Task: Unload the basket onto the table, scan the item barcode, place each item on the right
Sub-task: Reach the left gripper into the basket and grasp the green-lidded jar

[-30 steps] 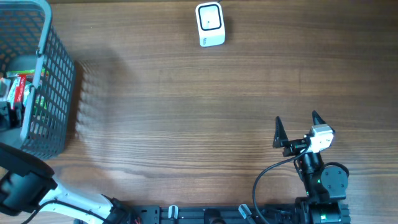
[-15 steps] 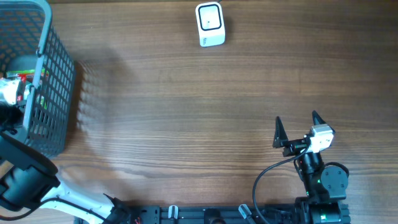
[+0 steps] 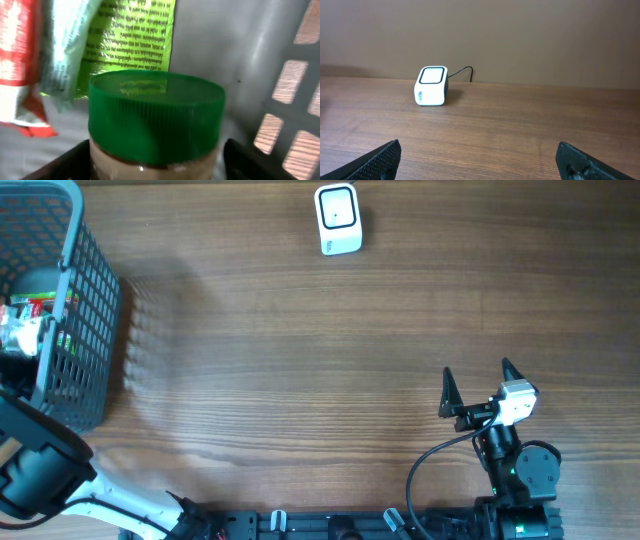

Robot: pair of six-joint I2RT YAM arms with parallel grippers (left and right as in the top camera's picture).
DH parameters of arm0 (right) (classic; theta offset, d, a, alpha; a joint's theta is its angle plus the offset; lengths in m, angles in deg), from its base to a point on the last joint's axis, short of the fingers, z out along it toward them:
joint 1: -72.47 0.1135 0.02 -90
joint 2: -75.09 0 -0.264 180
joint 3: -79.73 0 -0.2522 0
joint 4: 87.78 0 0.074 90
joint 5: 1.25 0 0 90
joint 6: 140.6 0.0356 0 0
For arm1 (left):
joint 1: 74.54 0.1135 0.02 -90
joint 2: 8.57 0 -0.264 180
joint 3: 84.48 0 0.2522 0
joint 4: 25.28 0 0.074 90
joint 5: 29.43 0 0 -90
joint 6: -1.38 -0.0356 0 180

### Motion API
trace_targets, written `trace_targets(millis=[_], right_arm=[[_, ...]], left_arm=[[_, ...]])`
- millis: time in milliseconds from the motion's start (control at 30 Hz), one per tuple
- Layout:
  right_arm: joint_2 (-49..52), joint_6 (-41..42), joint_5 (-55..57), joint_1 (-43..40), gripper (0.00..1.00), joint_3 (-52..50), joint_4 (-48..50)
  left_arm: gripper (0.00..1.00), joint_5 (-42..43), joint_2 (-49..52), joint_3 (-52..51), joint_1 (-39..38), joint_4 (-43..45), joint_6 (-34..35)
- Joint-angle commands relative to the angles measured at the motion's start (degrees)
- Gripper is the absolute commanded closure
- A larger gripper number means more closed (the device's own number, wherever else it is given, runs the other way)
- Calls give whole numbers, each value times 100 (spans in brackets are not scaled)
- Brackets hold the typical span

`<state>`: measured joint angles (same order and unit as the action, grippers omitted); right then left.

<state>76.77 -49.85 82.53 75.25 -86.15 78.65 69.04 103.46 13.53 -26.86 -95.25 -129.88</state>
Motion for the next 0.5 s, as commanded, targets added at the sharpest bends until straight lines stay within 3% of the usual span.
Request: trace_targets(millis=[0, 233, 333, 467], right_arm=[[4, -35, -26, -39, 0, -7, 20], [4, -35, -28, -39, 0, -7, 20], [4, -35, -28, -39, 0, -7, 20], [4, -35, -28, -39, 0, -7, 20]], left_arm=[[29, 61, 28, -177, 11, 103, 13], [33, 44, 26, -175, 11, 66, 13], [23, 46, 26, -175, 11, 7, 13], [20, 20, 26, -177, 17, -68, 13]])
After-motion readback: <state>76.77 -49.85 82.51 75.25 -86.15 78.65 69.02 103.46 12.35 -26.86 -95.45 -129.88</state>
